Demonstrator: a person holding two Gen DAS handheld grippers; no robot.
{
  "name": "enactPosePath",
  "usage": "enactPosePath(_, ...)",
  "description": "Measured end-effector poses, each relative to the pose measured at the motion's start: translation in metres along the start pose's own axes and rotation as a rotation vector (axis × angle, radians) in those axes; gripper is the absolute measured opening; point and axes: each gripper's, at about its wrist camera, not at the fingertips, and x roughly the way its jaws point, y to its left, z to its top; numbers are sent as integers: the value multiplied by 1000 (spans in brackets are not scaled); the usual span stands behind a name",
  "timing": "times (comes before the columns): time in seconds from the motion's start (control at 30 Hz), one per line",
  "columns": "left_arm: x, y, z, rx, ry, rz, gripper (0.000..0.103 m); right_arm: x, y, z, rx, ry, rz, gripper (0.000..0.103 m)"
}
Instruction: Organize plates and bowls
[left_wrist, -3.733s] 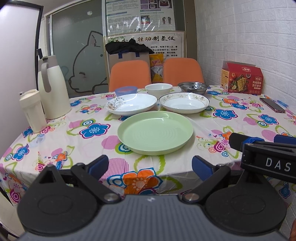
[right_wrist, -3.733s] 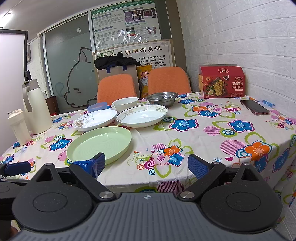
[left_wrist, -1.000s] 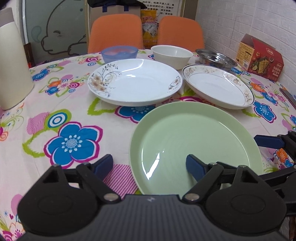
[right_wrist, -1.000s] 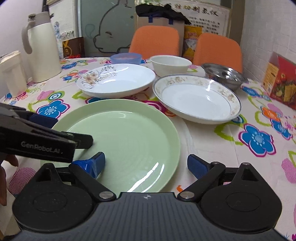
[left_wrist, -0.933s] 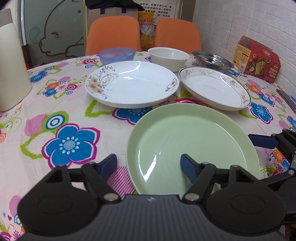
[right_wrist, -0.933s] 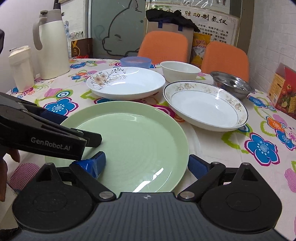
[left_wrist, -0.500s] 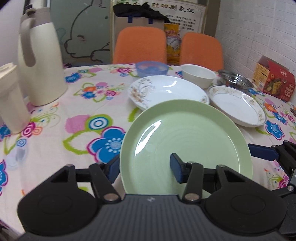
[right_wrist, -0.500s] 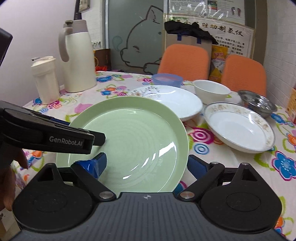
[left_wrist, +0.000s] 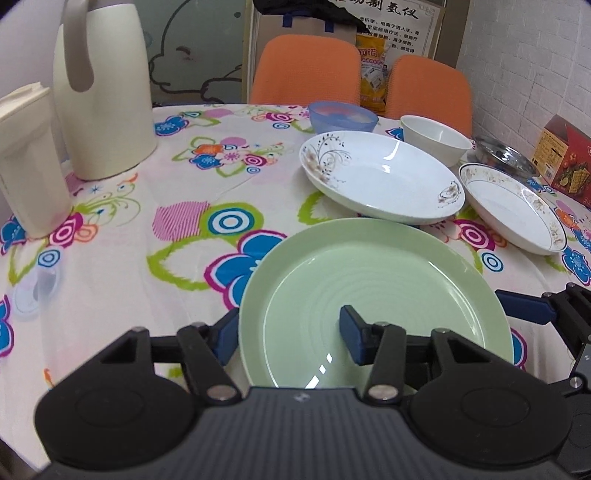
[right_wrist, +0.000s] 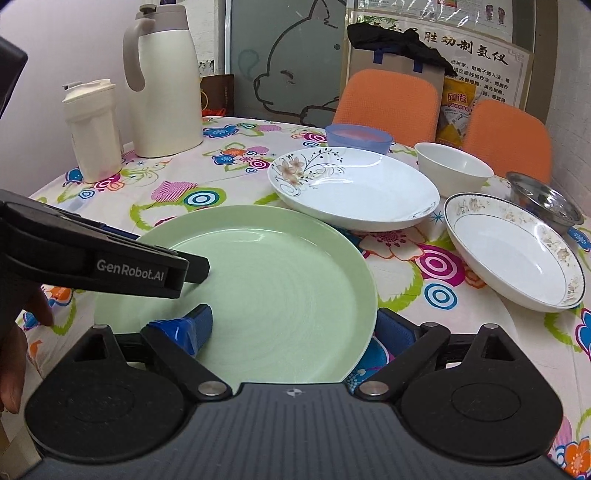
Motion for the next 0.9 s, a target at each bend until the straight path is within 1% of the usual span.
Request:
enactPosePath(0.07, 1, 1, 1, 5, -7, 6, 49, 3, 3, 2, -13, 0, -5, 83)
enactPosePath(0.2, 2, 5, 1, -1, -7, -3, 50, 2, 0, 0, -20, -5, 25, 83)
enactPosePath(0.27, 1, 6, 2, 4, -2, -18, 64, -2, -8, 3, -15, -6, 53, 81)
enactPosePath(0.37, -10, 15, 10, -24, -52, -45, 72, -14, -33, 19, 76, -89, 41, 82)
enactPosePath(0.4, -13, 19, 17, -35, -73, -54, 77, -12, -43, 29, 98, -100, 45, 82)
enactPosePath(0.47, -14, 26, 33, -60, -101, -58, 77, -1, -56, 45, 118, -98, 51, 82)
enactPosePath(0.57, -9, 34, 54, -75, -129, -32, 78, 25, -70, 58, 147, -52, 54, 82)
enactPosePath(0.67, -1, 43, 62, -92, -129, -14, 78, 51, -83, 64, 193, 7, 73, 82)
enactPosePath(0.73, 5, 48, 64, -105, -121, -20, 78, 64, -91, 65, 224, 30, 88, 82)
enactPosePath(0.77, 8, 51, 64, -110, -115, -19, 78, 69, -91, 67, 228, 29, 95, 84)
enactPosePath(0.9, 22, 61, 69, -129, -90, -1, 78, 81, -83, 75, 176, 45, 29, 84)
